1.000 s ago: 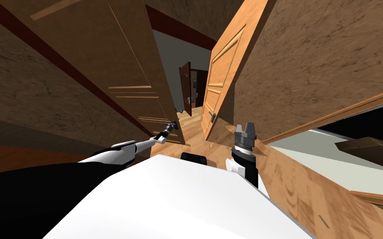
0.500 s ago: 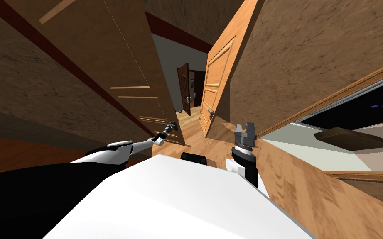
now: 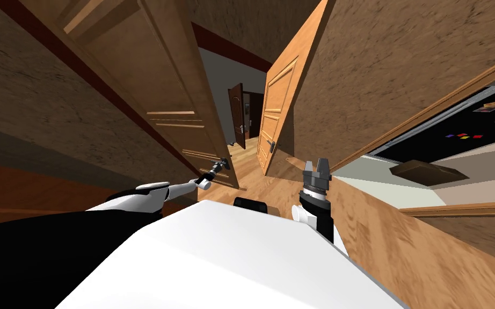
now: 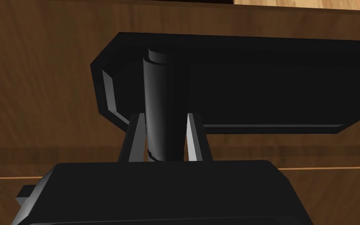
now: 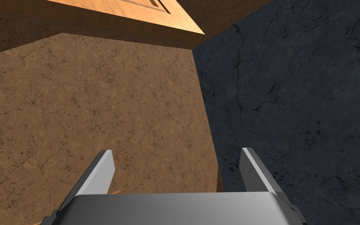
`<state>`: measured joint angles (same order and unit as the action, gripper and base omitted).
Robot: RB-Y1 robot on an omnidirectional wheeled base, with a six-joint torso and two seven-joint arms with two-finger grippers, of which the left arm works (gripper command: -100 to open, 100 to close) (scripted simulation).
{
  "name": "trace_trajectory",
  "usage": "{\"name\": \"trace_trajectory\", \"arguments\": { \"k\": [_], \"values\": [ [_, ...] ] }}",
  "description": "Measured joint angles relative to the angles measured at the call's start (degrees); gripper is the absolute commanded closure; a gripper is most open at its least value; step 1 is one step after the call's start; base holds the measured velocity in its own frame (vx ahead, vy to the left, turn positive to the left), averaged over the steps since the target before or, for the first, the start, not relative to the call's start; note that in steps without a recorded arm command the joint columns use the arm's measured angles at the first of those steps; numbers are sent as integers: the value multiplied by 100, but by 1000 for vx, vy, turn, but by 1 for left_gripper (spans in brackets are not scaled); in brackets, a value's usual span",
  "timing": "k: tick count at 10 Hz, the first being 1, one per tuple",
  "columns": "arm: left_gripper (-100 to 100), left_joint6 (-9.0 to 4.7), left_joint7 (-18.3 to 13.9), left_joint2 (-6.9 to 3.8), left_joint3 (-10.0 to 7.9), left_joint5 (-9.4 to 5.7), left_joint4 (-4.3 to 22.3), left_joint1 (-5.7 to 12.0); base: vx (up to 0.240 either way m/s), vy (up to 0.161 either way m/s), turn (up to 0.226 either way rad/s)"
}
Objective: Pull the door open
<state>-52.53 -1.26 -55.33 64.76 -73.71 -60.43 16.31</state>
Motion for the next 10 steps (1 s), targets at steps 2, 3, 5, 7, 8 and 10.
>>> {"name": "trace_trajectory", "arguments": {
  "k": [2, 3, 5, 7, 8, 10],
  "values": [
    [100, -75, -78, -50, 50, 53, 10, 0, -171, 105, -133],
    [100, -114, -131, -73, 93, 92, 16, -11, -157, 108, -115],
    [100, -180, -182, -177, 148, 130, -92, -67, -192, 89, -133],
    [100, -305, -328, -196, 240, 232, 17, -80, -151, 104, -98],
    [100, -345, -362, -233, 270, 250, -18, -115, -157, 75, -79],
    [100, -395, -371, -239, 302, 280, -37, -142, -96, 33, -82]
  ]
}}
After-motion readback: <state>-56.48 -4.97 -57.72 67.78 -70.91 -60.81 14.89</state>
